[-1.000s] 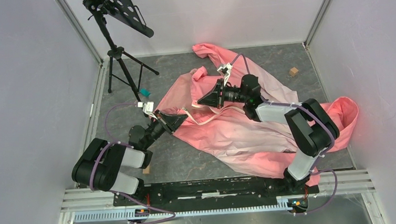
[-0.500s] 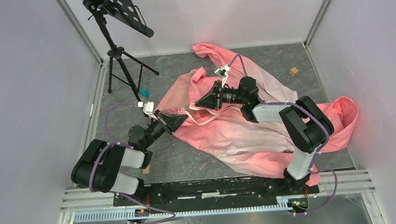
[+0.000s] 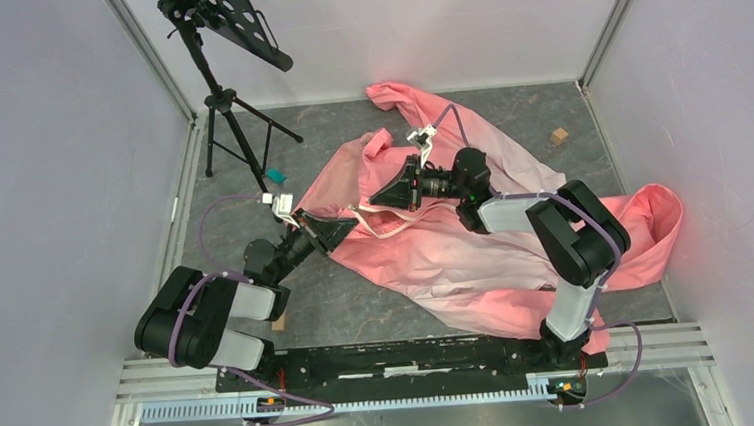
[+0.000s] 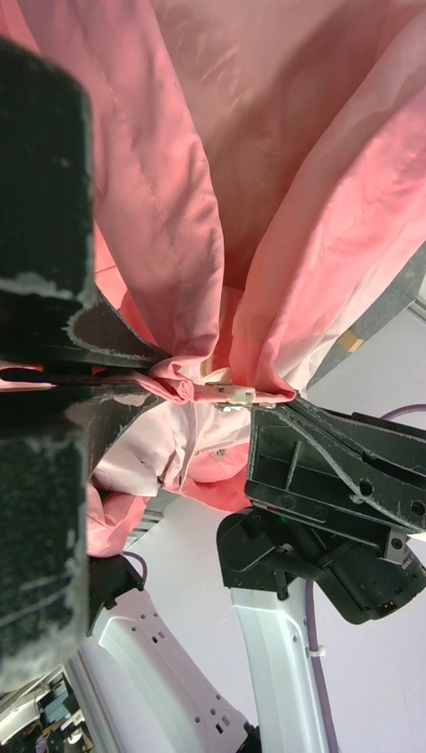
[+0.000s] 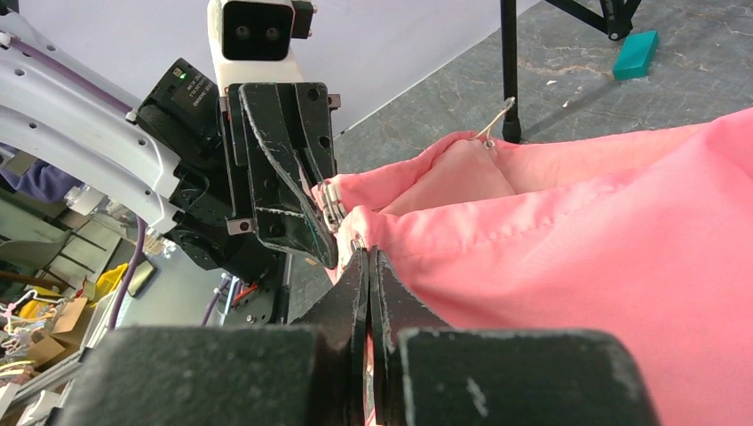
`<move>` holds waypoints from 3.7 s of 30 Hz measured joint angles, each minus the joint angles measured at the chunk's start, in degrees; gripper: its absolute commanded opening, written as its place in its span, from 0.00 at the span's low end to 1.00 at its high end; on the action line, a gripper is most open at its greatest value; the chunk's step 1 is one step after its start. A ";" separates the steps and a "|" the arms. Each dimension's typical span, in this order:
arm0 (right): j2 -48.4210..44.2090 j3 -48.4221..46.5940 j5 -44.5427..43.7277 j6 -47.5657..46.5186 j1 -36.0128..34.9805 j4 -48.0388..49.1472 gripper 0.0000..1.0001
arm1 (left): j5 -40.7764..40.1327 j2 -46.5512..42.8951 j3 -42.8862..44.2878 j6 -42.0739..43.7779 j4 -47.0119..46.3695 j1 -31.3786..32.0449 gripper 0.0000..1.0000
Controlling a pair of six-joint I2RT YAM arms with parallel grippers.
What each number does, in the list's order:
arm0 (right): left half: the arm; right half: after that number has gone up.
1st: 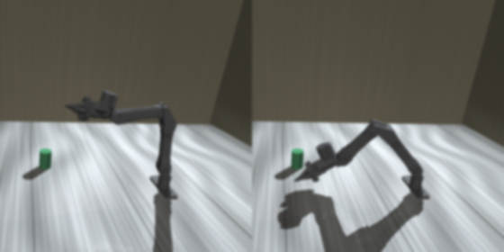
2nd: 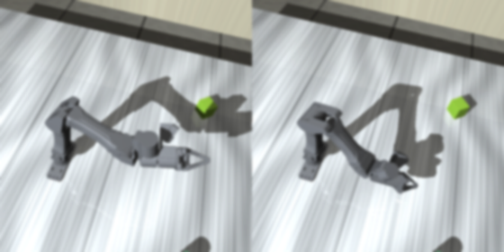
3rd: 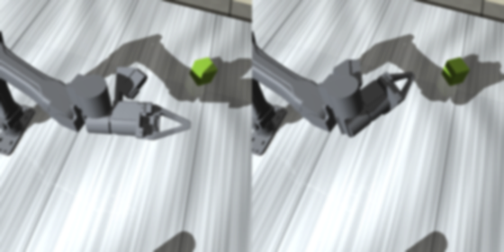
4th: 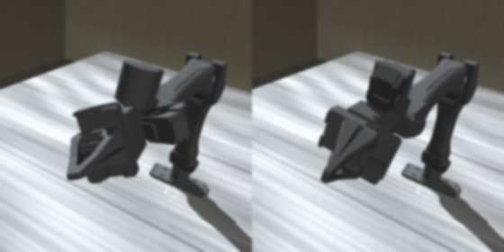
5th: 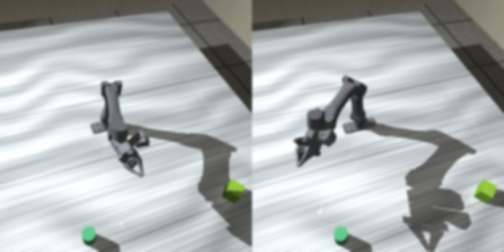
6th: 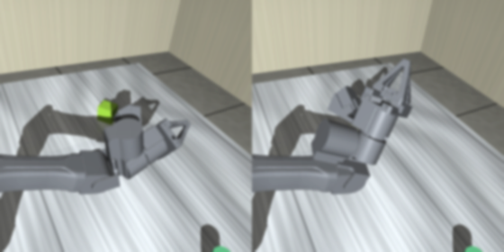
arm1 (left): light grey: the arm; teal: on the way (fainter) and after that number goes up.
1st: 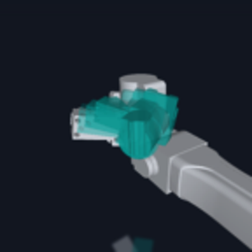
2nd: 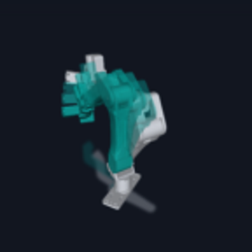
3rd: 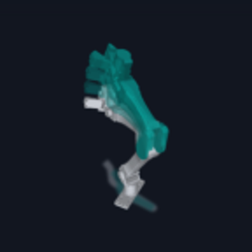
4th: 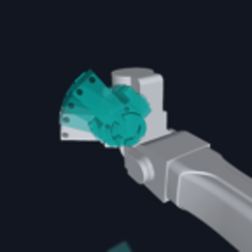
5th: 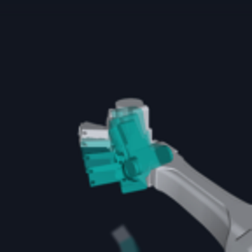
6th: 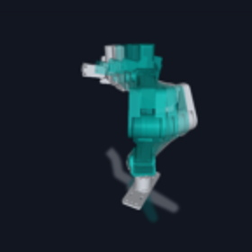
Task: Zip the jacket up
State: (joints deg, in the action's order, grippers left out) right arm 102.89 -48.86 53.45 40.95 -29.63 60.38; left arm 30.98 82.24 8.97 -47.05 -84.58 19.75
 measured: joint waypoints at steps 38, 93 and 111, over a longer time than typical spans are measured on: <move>0.33 -0.02 -0.09 -1.57 -0.74 -0.72 0.00 | 1.36 0.00 0.00 -0.02 0.00 0.00 0.02; 3.15 -4.61 -8.39 8.94 -5.20 6.03 0.00 | -8.72 -2.29 -3.02 -2.62 0.52 2.29 0.48; 3.15 -7.28 -9.86 8.94 -5.20 5.05 0.00 | -25.16 -58.93 14.14 -10.27 86.44 2.58 0.86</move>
State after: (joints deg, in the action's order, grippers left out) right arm 106.04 -56.14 43.59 49.89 -34.83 65.43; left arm 5.82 23.31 23.11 -57.32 1.87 22.33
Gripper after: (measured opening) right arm 0.007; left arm 0.801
